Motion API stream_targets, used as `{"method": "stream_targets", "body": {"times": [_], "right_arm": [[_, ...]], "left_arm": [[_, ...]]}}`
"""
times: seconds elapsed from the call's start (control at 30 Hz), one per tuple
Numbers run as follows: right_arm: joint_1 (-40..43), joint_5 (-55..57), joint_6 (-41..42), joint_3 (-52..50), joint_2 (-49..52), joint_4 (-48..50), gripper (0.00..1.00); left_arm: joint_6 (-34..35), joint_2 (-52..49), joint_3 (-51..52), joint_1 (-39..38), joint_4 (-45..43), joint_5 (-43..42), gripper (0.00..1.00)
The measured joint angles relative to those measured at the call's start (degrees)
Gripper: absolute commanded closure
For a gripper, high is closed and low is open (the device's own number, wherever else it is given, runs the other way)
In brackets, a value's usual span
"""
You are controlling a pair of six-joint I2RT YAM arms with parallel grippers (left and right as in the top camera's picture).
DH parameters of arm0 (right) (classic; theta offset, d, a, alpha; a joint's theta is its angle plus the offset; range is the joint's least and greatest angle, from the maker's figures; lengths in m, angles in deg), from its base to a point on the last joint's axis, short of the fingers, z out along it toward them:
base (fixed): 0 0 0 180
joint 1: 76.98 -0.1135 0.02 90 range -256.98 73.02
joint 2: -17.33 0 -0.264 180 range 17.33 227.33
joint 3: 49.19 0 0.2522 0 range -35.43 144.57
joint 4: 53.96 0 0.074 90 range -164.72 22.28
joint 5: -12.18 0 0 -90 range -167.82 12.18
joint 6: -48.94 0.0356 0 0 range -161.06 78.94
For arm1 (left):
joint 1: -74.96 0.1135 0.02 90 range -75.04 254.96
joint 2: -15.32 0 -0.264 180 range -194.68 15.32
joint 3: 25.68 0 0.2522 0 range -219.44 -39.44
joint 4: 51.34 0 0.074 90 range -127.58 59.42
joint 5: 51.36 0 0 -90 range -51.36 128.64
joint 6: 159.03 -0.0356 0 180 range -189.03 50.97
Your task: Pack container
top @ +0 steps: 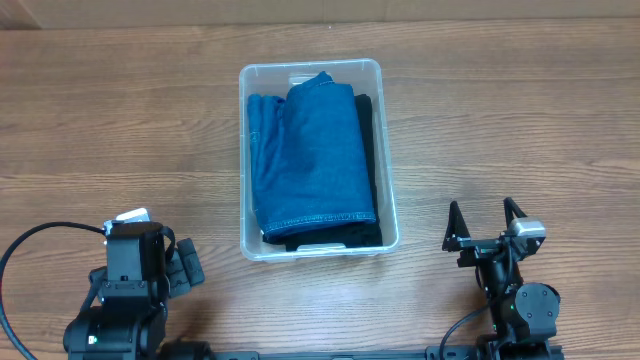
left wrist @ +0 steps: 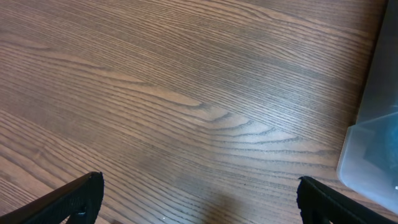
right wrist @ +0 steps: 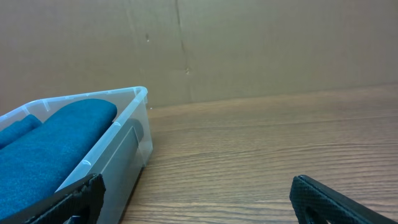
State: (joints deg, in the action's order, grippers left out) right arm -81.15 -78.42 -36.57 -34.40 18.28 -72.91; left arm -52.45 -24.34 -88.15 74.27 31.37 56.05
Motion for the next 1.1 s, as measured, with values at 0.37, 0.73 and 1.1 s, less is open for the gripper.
{"method": "stream_targets", "body": {"times": [0.37, 0.73, 1.1], "right_arm": [[0.02, 0.0, -0.04, 0.0, 0.0, 0.04, 0.0], [0.0, 0.0, -0.02, 0.0, 0.0, 0.0, 0.0], [0.0, -0.02, -0.02, 0.0, 0.0, 0.02, 0.0]], "left_arm": [[-0.15, 15.26, 1.64, -0.09, -4.94, 0.13, 0.0], [-13.92, 38.47, 39.82, -0.09, -65.09, -12.11, 0.0], [-15.3, 38.42, 46.34, -0.09, -60.39, -16.83, 0.0]]}}
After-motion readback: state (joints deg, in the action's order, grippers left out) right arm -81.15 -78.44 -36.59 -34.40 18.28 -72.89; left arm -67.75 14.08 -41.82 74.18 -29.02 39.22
